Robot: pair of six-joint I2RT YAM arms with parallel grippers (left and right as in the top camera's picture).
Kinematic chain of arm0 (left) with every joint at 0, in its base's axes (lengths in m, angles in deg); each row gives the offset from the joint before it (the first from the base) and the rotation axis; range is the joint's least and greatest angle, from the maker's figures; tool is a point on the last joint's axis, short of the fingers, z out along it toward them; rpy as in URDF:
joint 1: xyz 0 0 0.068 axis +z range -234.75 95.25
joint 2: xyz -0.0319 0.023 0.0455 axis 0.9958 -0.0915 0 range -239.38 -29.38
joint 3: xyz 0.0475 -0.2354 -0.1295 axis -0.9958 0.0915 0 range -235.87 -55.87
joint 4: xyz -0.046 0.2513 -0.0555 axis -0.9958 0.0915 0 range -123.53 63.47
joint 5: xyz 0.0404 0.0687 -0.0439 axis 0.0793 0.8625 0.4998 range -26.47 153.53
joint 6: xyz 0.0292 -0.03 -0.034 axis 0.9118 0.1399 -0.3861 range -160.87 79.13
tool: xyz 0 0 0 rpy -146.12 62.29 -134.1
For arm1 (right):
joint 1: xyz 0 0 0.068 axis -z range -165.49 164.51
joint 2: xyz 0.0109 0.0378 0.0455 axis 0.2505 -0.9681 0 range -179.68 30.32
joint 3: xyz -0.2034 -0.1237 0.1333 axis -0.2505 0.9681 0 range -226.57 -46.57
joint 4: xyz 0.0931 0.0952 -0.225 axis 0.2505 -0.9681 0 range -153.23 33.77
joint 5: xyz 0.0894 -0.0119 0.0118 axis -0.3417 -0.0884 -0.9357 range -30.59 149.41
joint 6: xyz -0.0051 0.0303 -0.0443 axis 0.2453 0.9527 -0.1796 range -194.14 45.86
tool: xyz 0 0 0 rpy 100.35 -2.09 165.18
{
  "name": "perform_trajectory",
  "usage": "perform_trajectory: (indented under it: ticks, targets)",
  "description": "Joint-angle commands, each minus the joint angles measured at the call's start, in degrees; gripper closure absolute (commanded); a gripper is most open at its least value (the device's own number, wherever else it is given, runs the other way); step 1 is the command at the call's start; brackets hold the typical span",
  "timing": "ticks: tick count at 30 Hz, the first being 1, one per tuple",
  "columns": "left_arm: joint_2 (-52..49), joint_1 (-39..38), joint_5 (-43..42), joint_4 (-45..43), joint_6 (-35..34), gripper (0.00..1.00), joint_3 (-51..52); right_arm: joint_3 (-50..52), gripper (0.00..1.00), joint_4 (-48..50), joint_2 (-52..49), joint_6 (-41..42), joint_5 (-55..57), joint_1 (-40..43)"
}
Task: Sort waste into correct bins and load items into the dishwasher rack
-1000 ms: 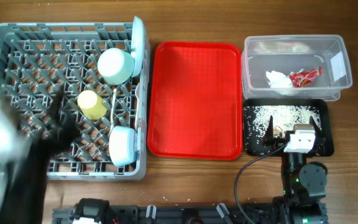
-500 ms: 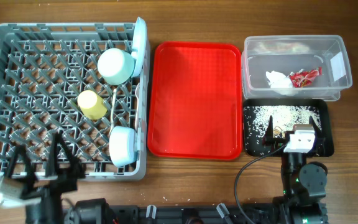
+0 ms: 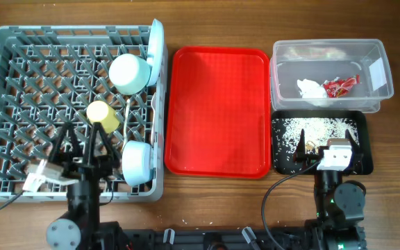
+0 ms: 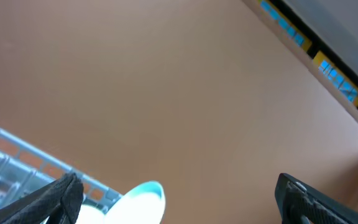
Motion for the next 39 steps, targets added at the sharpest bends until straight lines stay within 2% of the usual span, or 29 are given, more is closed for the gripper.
perform_trajectory:
  ticks: [1, 9, 13, 16, 18, 21, 39]
  targets:
    - [0.85, -2.86, 4.22, -0.46, -0.76, 0.00, 5.01, 0.04, 0.00, 0.15, 0.46, -0.66, -0.50, 0.17]
    - [0.85, -3.19, 6.95, 1.90, 1.38, 0.00, 10.03, 0.04, 0.00, 0.17, 0.48, -0.66, -0.50, 0.17]
    - [0.85, -3.19, 6.93, 9.16, 8.44, 0.00, 10.03, 0.04, 0.00, 0.17, 0.48, -0.66, -0.48, 0.17]
    - [0.85, -3.19, 6.43, 15.06, 16.24, 0.00, 10.03, 0.04, 0.00, 0.17, 0.46, -0.63, -0.50, 0.17]
    - [0.83, -3.19, 3.58, 15.15, 25.18, 0.00, 10.03, 0.04, 0.00, 0.17, 0.46, -0.66, -0.50, 0.17]
    - [0.85, -3.19, 3.28, 15.13, 29.70, 0.00, 10.03, 0.04, 0.00, 0.15, 0.46, -0.66, -0.50, 0.17]
    - [0.76, -3.19, 3.28, 15.08, 30.60, 0.00, 10.03, 0.04, 0.00, 0.17, 0.48, -0.63, -0.50, 0.17]
